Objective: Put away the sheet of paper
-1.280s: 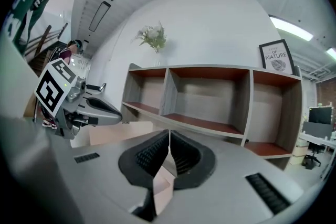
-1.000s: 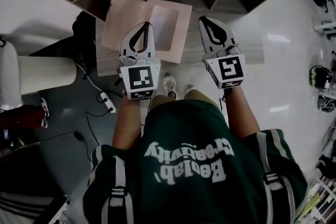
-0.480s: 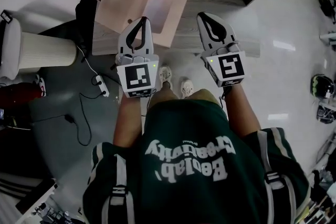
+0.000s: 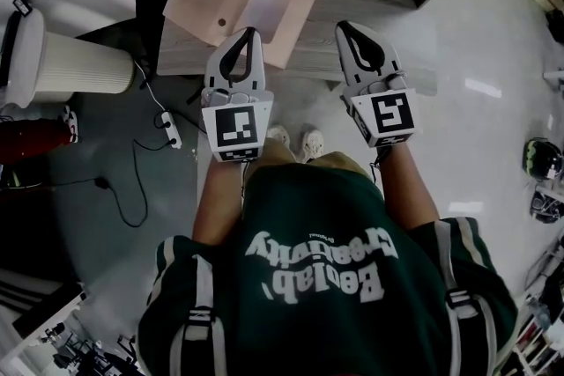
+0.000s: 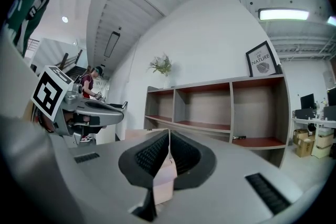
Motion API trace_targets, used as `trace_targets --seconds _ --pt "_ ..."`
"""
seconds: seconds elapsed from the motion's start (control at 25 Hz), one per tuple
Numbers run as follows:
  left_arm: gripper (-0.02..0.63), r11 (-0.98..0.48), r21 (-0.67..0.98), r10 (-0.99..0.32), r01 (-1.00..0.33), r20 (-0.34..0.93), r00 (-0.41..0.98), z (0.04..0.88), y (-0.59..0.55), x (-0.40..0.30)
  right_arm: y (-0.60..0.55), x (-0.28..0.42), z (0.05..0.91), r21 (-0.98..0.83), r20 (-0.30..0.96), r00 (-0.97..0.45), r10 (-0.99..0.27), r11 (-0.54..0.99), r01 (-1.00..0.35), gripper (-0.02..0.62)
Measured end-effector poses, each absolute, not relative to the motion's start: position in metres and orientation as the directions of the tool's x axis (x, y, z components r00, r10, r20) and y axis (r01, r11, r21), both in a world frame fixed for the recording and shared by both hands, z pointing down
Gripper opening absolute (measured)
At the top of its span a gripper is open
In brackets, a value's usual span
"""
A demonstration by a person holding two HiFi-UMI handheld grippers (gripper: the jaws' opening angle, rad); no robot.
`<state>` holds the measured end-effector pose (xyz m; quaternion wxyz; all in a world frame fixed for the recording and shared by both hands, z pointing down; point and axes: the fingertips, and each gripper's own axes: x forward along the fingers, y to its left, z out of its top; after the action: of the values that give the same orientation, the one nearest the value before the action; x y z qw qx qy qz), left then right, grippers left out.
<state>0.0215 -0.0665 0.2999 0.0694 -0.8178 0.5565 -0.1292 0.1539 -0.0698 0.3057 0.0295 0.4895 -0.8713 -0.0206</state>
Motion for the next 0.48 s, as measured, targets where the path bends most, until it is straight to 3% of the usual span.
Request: trace_targets --seconds 0.48 --pt "0.018 -0.376 -0.289 -0.926 -0.880 0.131 0.353 0.297 -0.066 0.037 -0.073 0.167 0.296 0.070 0.015 -0.500 -0.866 0.500 -0.863 0.037"
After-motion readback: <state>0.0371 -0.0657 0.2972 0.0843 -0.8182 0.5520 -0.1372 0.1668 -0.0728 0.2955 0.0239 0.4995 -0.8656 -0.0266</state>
